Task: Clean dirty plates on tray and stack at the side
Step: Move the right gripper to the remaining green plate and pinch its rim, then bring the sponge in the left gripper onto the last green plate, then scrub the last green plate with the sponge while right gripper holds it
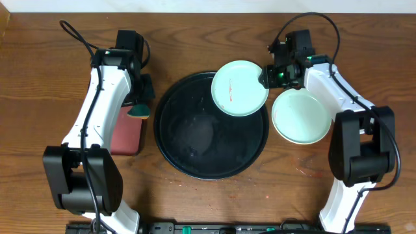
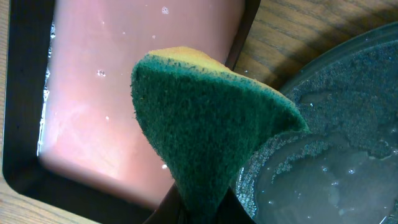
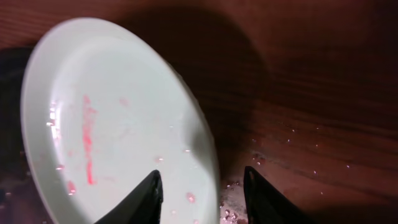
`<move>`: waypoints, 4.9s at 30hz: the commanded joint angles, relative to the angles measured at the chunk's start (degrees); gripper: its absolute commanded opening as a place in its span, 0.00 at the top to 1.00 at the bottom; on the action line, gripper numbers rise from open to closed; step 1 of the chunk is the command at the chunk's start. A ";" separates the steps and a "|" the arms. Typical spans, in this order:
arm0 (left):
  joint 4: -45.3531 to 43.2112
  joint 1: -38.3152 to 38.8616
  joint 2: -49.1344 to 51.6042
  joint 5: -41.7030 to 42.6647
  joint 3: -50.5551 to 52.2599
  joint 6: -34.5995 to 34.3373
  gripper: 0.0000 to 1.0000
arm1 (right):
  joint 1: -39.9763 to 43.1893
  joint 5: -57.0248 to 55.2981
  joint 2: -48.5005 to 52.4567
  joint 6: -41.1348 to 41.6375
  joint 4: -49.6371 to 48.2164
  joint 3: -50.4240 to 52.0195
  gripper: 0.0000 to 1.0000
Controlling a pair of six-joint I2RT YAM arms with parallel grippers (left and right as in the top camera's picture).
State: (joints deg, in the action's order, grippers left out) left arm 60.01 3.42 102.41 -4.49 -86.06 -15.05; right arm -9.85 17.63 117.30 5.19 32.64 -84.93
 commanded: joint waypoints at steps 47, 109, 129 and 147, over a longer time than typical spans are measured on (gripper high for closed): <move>-1.46 2.47 -1.68 5.62 -0.42 -0.52 0.92 | -17.27 -3.23 1.09 18.88 13.03 1.92 0.99; -17.86 23.65 12.13 0.31 7.65 -7.08 0.93 | -17.14 -2.16 3.69 18.99 11.72 2.64 0.99; -23.45 23.10 12.13 14.91 7.54 1.99 0.92 | -17.14 -2.14 3.69 18.99 11.72 2.64 0.99; -12.15 19.52 12.13 19.80 7.52 6.58 0.93 | -17.14 -2.14 3.69 18.99 11.72 2.64 0.99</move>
State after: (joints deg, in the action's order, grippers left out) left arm 46.50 23.51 115.28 4.78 -78.81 -15.00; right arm -26.96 15.18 119.63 23.53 44.31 -82.74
